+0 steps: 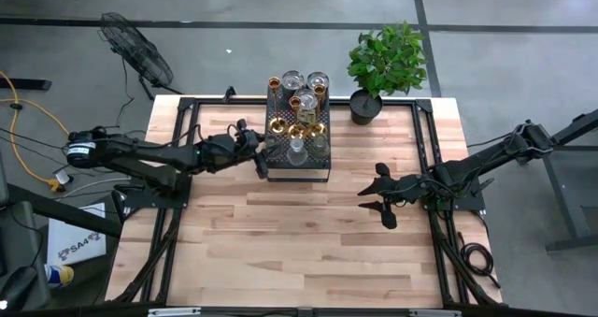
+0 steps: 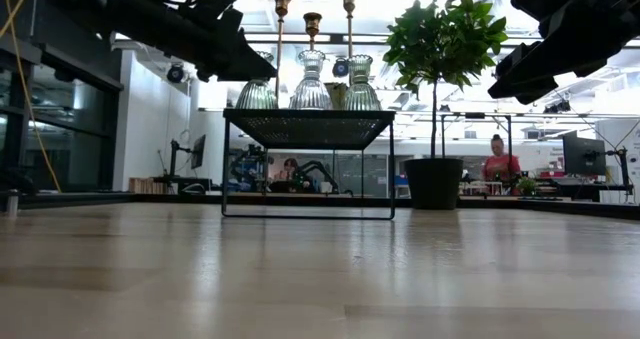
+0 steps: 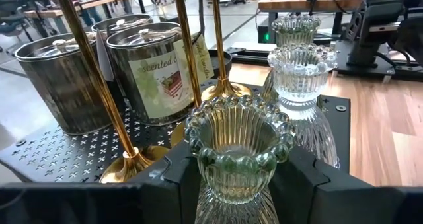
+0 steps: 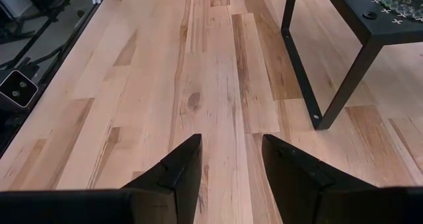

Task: Pick & Place candle stick holders
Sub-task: Put the green transparent candle holder on the shelf

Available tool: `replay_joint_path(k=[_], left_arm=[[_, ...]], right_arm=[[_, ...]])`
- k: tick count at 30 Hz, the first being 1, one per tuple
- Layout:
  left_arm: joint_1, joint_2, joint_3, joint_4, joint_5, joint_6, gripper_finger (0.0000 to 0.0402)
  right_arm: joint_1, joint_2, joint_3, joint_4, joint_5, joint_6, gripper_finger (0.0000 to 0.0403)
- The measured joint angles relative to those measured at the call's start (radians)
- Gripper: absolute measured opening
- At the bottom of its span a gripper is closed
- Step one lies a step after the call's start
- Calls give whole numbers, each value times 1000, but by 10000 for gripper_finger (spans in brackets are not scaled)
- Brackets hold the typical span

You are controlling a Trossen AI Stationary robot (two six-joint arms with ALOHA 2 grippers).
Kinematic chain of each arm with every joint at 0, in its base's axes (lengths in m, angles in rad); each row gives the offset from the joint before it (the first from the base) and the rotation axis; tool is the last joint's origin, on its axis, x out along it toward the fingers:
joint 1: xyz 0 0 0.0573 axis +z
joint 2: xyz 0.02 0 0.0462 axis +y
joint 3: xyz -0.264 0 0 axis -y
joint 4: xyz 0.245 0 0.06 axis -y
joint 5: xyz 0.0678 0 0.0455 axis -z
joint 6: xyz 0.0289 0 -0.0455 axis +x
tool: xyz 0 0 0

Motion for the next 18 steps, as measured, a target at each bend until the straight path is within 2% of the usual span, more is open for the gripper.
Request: replay_joint_path(k=[18], left_arm=[[13,17,2,17,64,94,136]], right_arm=[[0,0,0,0,0,0,150]])
